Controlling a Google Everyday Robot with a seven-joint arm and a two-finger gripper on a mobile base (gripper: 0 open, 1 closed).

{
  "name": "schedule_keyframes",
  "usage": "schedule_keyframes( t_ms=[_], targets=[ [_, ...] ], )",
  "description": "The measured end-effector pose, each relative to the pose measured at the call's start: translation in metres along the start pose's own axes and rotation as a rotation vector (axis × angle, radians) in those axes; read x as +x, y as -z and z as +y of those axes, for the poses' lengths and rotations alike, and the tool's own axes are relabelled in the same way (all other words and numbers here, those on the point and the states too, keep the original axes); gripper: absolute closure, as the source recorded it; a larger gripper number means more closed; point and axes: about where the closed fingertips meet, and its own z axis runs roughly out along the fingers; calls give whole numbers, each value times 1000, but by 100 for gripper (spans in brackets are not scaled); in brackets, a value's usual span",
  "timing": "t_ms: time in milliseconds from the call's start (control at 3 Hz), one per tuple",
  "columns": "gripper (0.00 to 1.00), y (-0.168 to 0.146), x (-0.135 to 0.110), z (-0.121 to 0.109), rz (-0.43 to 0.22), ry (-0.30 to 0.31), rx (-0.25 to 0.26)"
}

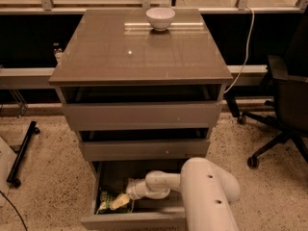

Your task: Pick green jalapeno chip bag from bottom drawer and place on counter

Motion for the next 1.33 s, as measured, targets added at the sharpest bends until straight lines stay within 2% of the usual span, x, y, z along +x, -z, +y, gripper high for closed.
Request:
schedule_keyframes(
  t_ms=[333,1000,1333],
  targets=[
    [18,-3,14,4,21,-38,5],
    [65,-1,30,16,38,-79,1],
    [88,10,21,22,-6,-90,-13]
  ],
)
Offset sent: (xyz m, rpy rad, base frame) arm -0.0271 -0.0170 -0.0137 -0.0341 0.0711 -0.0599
